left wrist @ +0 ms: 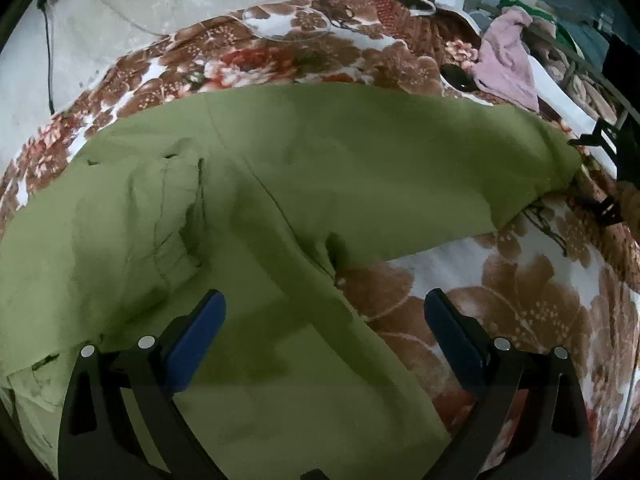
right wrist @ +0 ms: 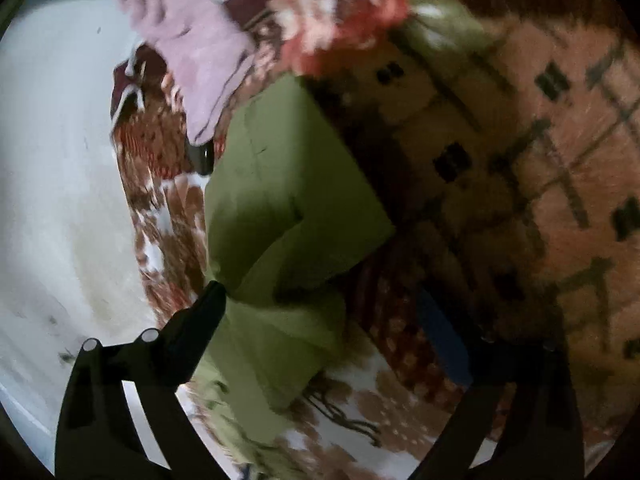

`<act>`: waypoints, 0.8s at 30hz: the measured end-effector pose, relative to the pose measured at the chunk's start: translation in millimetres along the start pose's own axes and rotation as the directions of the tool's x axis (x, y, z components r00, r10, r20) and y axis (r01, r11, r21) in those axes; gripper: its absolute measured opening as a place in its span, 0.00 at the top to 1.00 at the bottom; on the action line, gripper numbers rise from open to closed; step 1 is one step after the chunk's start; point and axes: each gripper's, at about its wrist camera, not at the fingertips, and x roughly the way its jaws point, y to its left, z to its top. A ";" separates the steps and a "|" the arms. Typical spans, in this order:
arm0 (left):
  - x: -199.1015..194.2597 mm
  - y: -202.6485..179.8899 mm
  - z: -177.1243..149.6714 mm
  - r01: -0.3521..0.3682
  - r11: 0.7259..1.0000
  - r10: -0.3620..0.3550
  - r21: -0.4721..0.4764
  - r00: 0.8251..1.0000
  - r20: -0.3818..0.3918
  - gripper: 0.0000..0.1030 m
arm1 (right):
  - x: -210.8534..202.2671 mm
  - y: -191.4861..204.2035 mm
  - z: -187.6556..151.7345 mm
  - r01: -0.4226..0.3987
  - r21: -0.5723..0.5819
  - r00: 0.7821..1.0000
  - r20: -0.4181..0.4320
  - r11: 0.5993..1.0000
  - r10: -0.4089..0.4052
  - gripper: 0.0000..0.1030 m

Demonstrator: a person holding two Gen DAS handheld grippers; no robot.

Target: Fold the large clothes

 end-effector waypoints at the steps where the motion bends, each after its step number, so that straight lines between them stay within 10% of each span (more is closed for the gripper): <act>1: 0.7 3.2 -0.9 -0.007 1.000 0.007 -0.010 1.000 0.002 0.05 | 1.5 0.0 3.9 -0.010 0.008 1.000 0.000 1.000 0.010 0.09; 8: 6.7 39.3 -15.8 0.011 0.983 -0.015 -0.184 1.000 -0.020 0.05 | 13.4 12.6 23.5 -0.059 0.020 0.998 -0.018 0.998 0.059 0.36; 12: 6.3 44.4 -22.1 0.011 0.972 -0.010 -0.233 1.000 0.003 0.05 | 12.3 10.5 38.1 -0.002 0.020 1.000 0.008 1.000 0.002 0.75; 24: 35.3 2.6 1.8 0.123 0.989 -0.120 -0.077 0.992 0.050 0.05 | -46.6 112.1 23.6 0.089 -0.361 0.989 0.142 0.928 -0.040 0.80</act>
